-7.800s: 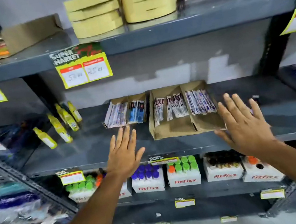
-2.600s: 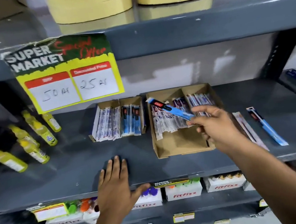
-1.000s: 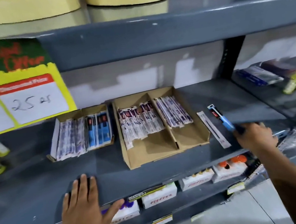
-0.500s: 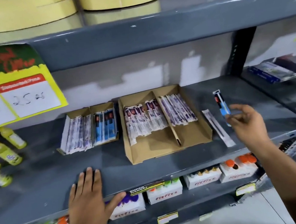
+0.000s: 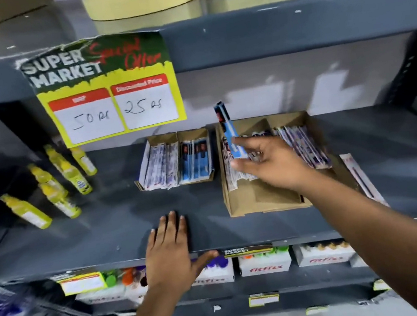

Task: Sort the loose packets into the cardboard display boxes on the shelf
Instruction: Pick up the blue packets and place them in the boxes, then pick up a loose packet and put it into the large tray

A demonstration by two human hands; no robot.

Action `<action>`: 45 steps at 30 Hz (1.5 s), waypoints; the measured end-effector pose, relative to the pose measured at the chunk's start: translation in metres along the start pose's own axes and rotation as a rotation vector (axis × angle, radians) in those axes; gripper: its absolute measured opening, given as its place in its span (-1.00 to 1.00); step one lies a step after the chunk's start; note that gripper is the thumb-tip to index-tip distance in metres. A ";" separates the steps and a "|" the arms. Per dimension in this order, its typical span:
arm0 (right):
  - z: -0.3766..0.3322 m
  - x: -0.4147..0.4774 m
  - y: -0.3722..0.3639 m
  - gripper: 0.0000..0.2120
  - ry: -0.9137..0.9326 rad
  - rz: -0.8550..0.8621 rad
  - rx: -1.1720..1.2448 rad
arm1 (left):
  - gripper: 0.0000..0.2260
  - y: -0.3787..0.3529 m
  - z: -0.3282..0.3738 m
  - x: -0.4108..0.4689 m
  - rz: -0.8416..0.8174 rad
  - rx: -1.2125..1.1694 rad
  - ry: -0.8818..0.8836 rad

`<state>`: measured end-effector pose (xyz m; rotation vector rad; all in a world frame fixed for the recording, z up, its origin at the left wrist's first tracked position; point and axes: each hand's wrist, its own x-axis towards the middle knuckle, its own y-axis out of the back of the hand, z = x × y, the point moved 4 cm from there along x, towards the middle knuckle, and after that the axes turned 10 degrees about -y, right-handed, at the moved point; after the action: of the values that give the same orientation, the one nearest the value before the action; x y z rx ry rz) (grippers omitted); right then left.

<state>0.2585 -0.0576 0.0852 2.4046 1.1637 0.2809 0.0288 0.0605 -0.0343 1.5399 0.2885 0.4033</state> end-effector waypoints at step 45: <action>0.045 -0.022 0.077 -0.74 -0.276 0.578 -0.768 | -0.04 -0.005 -0.006 0.002 0.024 -0.002 -0.038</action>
<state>0.3143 -0.1304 0.0833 1.9261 0.1449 0.4545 0.0282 0.0664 -0.0397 1.5482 0.2402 0.3922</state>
